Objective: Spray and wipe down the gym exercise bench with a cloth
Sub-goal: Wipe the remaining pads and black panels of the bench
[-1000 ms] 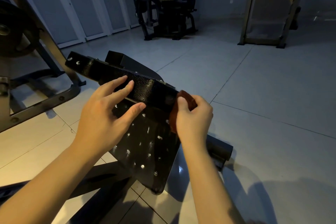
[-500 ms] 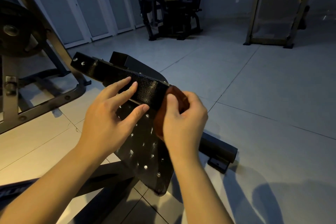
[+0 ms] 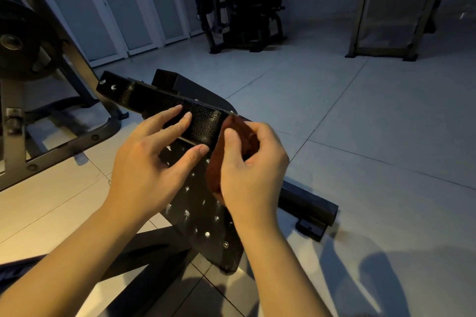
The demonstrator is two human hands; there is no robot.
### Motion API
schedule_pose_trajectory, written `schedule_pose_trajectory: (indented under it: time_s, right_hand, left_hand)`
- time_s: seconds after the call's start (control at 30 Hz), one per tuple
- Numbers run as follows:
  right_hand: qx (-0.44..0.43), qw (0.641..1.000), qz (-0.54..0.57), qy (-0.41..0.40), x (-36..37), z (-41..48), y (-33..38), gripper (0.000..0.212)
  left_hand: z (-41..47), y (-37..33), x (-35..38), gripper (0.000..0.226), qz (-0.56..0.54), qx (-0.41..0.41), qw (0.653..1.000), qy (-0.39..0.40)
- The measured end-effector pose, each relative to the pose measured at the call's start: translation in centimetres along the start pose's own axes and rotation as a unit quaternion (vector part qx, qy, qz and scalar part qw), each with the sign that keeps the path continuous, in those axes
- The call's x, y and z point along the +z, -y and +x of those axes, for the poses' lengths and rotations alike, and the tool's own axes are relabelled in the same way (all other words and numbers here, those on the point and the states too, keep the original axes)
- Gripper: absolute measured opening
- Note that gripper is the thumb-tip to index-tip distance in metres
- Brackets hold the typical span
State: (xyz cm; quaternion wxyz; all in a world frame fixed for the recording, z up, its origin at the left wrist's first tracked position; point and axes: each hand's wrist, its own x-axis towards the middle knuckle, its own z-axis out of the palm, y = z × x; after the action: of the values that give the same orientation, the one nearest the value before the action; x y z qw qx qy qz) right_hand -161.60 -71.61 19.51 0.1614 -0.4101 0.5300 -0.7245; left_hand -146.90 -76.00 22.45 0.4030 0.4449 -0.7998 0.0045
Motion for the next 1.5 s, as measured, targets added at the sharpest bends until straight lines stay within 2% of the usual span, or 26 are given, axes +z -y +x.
schedule_pose_trajectory:
  time_s: [0.07,0.13,0.2,0.4,0.47,0.53,0.6,0.73,0.8,0.97,1.07,1.17,1.23,1.4,1.5]
  right_hand:
    - [0.037,0.999,-0.016,-0.008,-0.7,1.2,-1.6,0.002]
    - [0.117,0.992,-0.033,-0.020,-1.8,3.1,-3.7,0.009]
    - [0.152,0.987,-0.044,-0.032,-2.3,3.9,-4.7,0.016]
    - [0.015,1.000,0.014,-0.010,0.1,0.1,-0.6,0.006]
    - [0.050,0.999,-0.009,-0.020,-0.7,1.3,-2.0,0.005]
    - [0.132,0.991,-0.021,-0.026,-1.9,3.1,-4.2,0.010]
    - [0.160,0.986,-0.031,-0.030,-2.4,3.5,-5.1,0.013]
    - [0.062,0.998,0.013,-0.011,-0.6,0.4,-2.2,0.010]
    - [0.040,0.999,0.003,-0.007,-0.5,0.0,-2.1,0.008]
    - [0.173,0.984,-0.035,-0.022,-2.7,3.6,-7.2,0.011]
    - [0.153,0.988,0.004,-0.033,-2.2,2.8,-6.5,0.011]
    - [0.070,0.997,0.015,-0.024,-0.7,0.7,-4.0,0.009]
    - [0.045,0.998,-0.003,-0.042,-0.4,0.6,-3.7,0.007]
    - [0.137,0.989,-0.034,-0.042,-2.1,4.8,-6.8,0.020]
    - [0.125,0.992,-0.027,-0.021,-2.1,4.2,-5.4,0.017]
  left_hand:
    - [0.1,0.0,0.0,0.061,0.001,0.000,1.000,-0.003]
    - [0.1,0.0,0.0,0.060,0.001,0.001,1.000,-0.007]
    - [-0.1,0.0,0.1,0.061,-0.004,0.002,1.000,-0.008]
    - [-0.1,-0.1,0.2,0.063,-0.011,-0.004,1.000,-0.004]
    - [-0.1,-0.1,0.2,0.062,-0.017,-0.010,1.000,-0.002]
    - [-0.2,-0.1,0.2,0.061,-0.021,-0.016,1.000,-0.002]
    - [-0.4,-0.1,0.2,0.062,-0.024,-0.023,0.999,-0.003]
    - [-0.3,0.0,0.2,0.063,-0.019,-0.021,1.000,0.001]
    - [-0.3,-0.1,0.2,0.062,-0.021,-0.021,1.000,0.001]
    - [-0.4,-0.6,0.1,0.058,-0.020,-0.039,0.999,0.003]
    - [-0.3,-1.0,-0.1,0.059,-0.015,-0.041,0.999,0.005]
    - [-0.3,-0.9,-0.2,0.062,-0.008,-0.041,0.999,0.011]
    - [-0.4,-0.9,-0.3,0.062,-0.006,-0.047,0.999,0.016]
    - [-0.3,-1.2,-0.4,0.067,0.000,-0.057,0.998,0.029]
    - [-0.2,-1.6,-0.6,0.069,-0.001,-0.072,0.997,0.030]
